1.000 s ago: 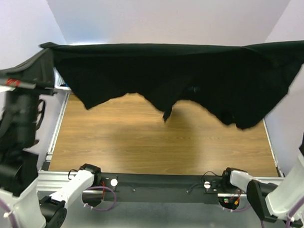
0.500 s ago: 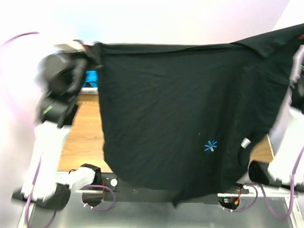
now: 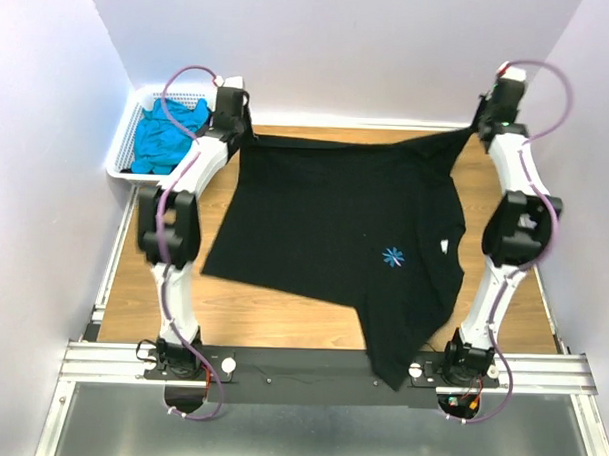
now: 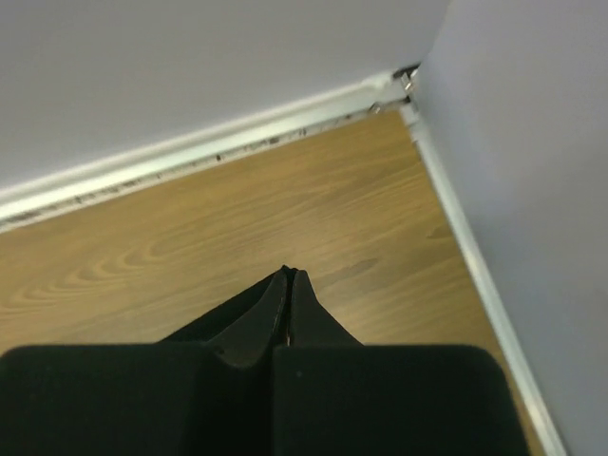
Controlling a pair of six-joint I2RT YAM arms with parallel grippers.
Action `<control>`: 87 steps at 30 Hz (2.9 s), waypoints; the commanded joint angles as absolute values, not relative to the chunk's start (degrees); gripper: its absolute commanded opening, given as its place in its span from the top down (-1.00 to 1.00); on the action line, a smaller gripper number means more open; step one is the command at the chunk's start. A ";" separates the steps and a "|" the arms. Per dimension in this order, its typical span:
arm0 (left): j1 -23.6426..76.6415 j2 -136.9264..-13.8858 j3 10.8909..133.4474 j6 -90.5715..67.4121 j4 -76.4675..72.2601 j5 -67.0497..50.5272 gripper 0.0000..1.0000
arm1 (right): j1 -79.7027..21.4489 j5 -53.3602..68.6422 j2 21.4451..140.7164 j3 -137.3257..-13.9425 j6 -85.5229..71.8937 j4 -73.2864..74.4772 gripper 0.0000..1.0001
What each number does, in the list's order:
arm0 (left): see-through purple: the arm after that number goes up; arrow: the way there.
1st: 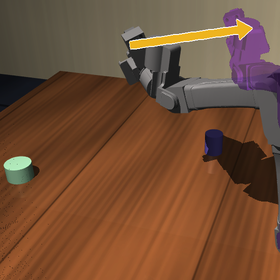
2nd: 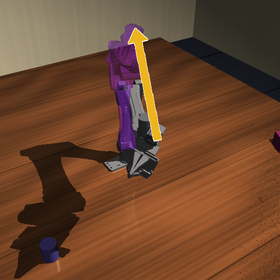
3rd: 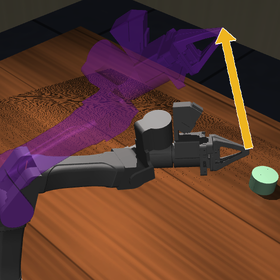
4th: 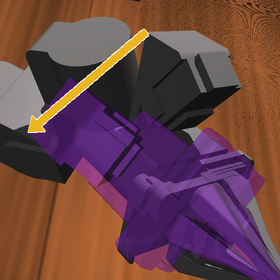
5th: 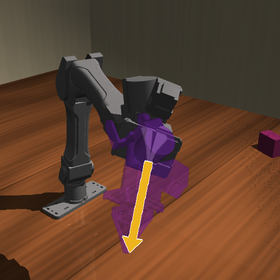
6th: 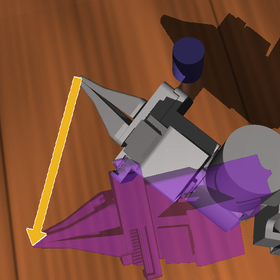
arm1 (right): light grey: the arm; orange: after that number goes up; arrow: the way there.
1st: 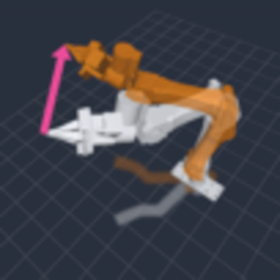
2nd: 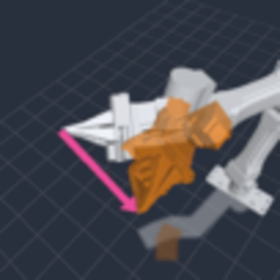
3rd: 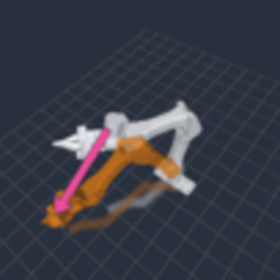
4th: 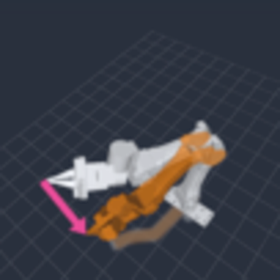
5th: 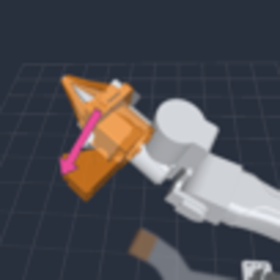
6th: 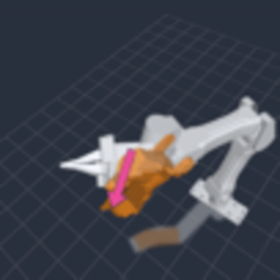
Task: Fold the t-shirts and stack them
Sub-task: Flatten the tshirt out, then fold the tshirt
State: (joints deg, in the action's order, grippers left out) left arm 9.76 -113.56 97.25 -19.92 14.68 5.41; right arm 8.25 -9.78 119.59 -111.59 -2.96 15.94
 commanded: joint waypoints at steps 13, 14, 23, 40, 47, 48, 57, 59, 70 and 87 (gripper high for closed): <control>5.36 -129.46 111.00 -20.74 15.82 -1.58 1.00 | 4.49 -12.56 129.30 -119.64 0.89 10.99 0.99; 5.10 -129.29 110.92 -20.66 15.99 -1.67 1.00 | 4.31 -13.09 127.90 -118.40 0.53 10.99 0.99; 1.76 -130.94 114.42 -19.95 16.35 -3.86 1.00 | 3.78 -18.45 113.66 -100.83 -7.02 15.20 0.99; 0.44 -137.29 123.31 -18.02 19.78 -6.15 1.00 | 0.09 -14.77 100.21 -84.20 -20.03 26.97 0.99; -0.97 -136.76 122.52 -17.67 20.21 -5.54 1.00 | -1.58 -13.54 94.50 -78.14 -23.29 29.53 0.99; -0.97 -136.67 122.35 -17.58 20.21 -5.36 1.00 | -1.67 -13.97 93.87 -76.74 -23.73 29.88 0.99; -1.05 -135.18 119.09 -17.49 20.48 -4.39 1.00 | -3.07 -11.95 87.72 -68.21 -27.07 31.64 0.99; -1.14 -134.74 118.13 -17.49 20.74 -3.87 1.00 | -3.08 -10.99 86.49 -65.06 -28.12 31.73 0.99; -1.32 -131.22 113.12 -17.66 21.44 -1.32 1.00 | -3.25 -5.10 83.23 -54.85 -30.32 32.17 0.99; -1.41 -129.02 107.58 -18.37 20.65 1.14 1.00 | 5.09 8.68 92.01 -63.46 -29.79 18.25 -0.07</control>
